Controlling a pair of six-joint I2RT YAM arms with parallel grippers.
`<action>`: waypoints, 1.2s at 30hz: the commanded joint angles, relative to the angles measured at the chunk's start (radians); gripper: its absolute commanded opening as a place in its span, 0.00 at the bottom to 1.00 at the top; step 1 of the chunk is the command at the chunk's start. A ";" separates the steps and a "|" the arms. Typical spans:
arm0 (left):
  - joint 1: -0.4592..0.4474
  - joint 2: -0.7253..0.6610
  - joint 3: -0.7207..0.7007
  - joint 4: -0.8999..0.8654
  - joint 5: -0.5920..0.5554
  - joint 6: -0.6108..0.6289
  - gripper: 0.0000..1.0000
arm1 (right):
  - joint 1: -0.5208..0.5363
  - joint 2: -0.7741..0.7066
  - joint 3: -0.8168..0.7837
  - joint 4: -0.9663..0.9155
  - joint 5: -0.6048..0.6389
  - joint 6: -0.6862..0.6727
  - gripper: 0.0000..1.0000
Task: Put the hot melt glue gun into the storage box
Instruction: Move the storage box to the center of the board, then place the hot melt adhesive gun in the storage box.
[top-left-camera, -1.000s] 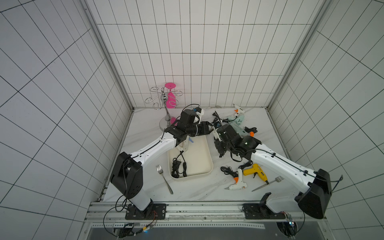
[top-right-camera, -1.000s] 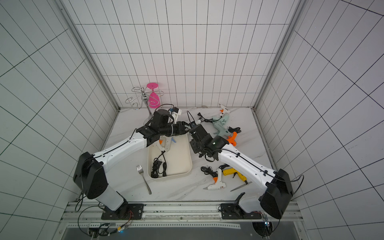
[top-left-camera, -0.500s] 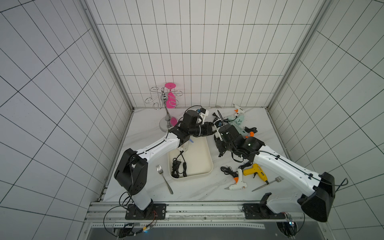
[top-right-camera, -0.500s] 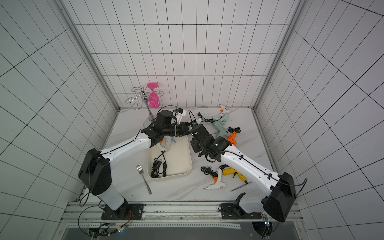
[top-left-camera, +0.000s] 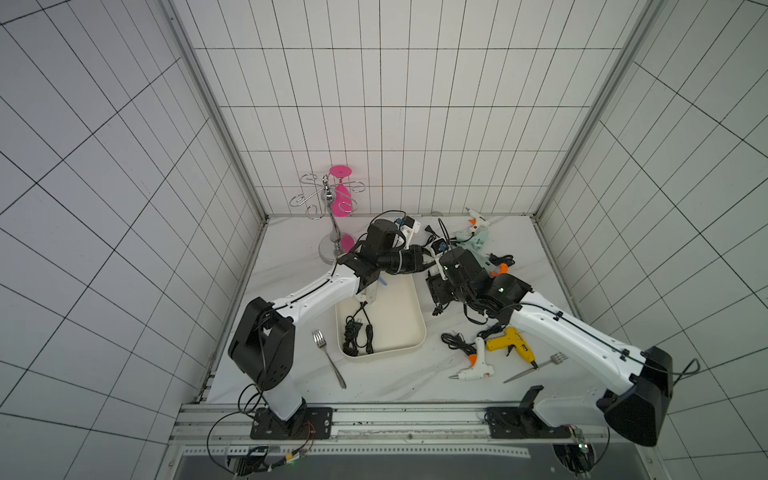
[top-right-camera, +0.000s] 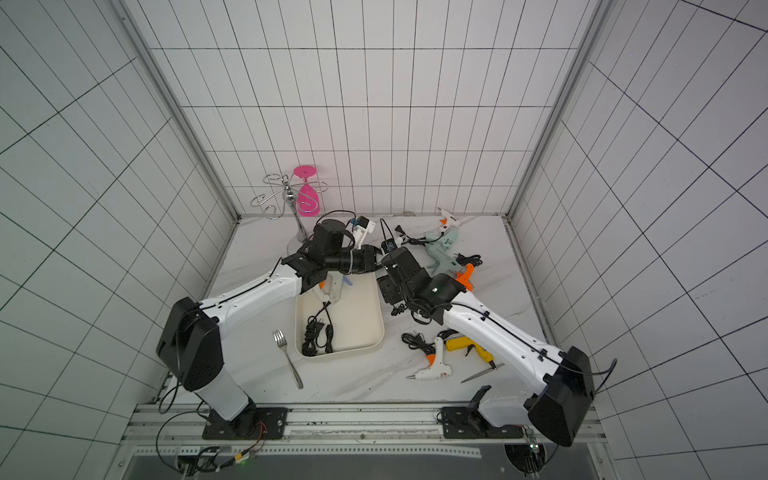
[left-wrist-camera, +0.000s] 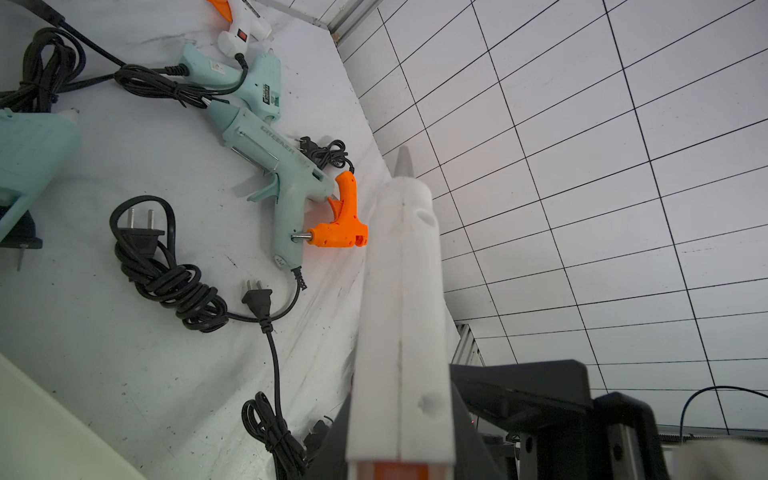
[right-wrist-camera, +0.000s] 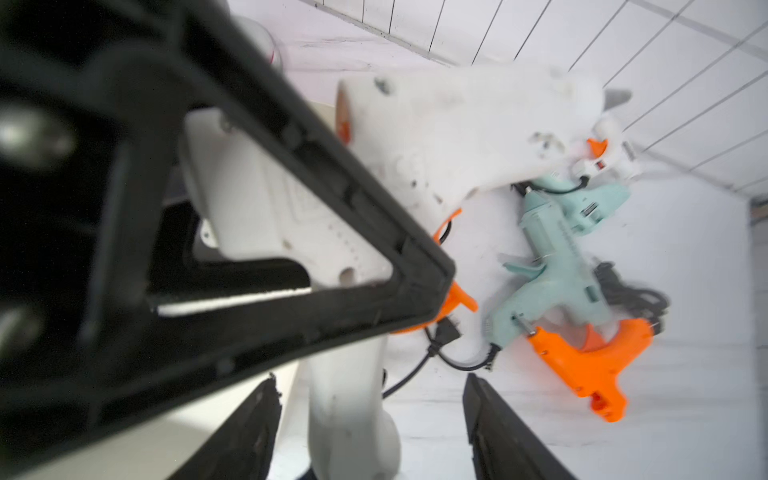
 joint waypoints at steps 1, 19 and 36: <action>0.006 -0.066 0.096 -0.066 0.018 0.086 0.08 | -0.007 -0.149 -0.010 0.027 0.097 0.004 0.94; 0.292 -0.314 0.219 -0.330 0.208 0.064 0.11 | -0.269 -0.268 -0.097 -0.018 -0.090 0.027 1.00; 0.366 -0.203 -0.272 -0.485 0.076 0.418 0.09 | -0.269 -0.139 -0.187 0.027 -0.207 0.036 0.99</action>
